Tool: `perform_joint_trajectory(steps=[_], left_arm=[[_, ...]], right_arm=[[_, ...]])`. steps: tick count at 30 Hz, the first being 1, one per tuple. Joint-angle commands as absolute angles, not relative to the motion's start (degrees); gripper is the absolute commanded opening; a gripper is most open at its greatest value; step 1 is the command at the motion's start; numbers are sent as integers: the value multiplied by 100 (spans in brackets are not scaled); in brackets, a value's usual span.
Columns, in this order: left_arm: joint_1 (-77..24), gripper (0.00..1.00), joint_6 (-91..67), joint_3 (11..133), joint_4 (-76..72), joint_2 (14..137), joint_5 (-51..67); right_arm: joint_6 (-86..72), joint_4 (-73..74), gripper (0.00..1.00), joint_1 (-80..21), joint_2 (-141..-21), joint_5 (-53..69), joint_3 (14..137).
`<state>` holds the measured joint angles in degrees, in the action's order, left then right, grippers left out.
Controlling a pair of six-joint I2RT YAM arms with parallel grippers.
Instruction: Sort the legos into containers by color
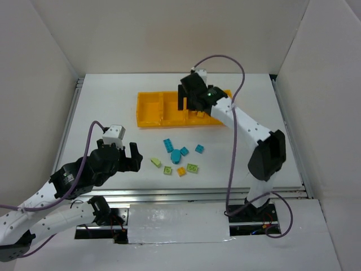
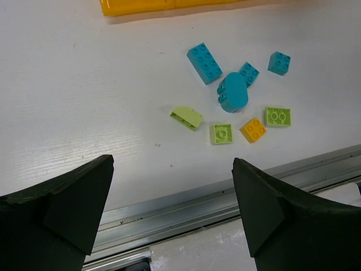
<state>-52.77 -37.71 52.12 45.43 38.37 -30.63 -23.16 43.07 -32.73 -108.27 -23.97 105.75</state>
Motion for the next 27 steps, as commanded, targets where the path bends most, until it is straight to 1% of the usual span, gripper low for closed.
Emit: perform_joint_trajectory(steps=[1, 2, 3, 6, 9, 12, 13, 15, 16, 18, 21, 27], left_arm=[[-5309, 100, -3832, 5221, 4517, 3753, -3261], [-5309, 99, -3841, 5221, 4526, 3762, -3304], [-5317, 100, -3850, 5221, 4552, 3753, -3322], [-5317, 100, -3867, 5229, 4570, 3762, -3349], [-5317, 100, -3893, 5238, 4579, 3744, -3384], [-5317, 100, -3929, 5238, 4605, 3674, -3428], [-5317, 99, -3955, 5230, 4614, 3622, -3445], [-5317, 100, -3946, 5221, 4605, 3569, -3445], [-5317, 99, -3955, 5212, 4597, 3534, -3445], [-5317, 100, -3938, 5203, 4570, 3507, -3428], [-5317, 100, -3911, 5203, 4553, 3542, -3384], [-5317, 100, -3894, 5212, 4562, 3656, -3349]], right_arm=[[-3205, 4299, 100, -4208, -9740, -2601, 9302], [-3338, 4202, 100, -4401, -9564, -2610, 8968], [-3488, 3975, 100, -4769, -9293, -2549, 8373], [-3324, 3701, 100, -5402, -9044, -1979, 7675], [-3401, 4015, 98, -5773, -9123, -2082, 7524], [-3690, 4026, 93, -6081, -9132, -2136, 7226], [-3752, 3982, 88, -6213, -9123, -2153, 7138], [-3805, 3789, 82, -6301, -9123, -2075, 6883], [-3814, 3753, 76, -6310, -9158, -2013, 6838], [-3675, 3561, 72, -6328, -9237, -1794, 6707], [-3438, 3358, 70, -6346, -9395, -1670, 6680], [-3156, 3375, 64, -6311, -9896, -1898, 6873]])
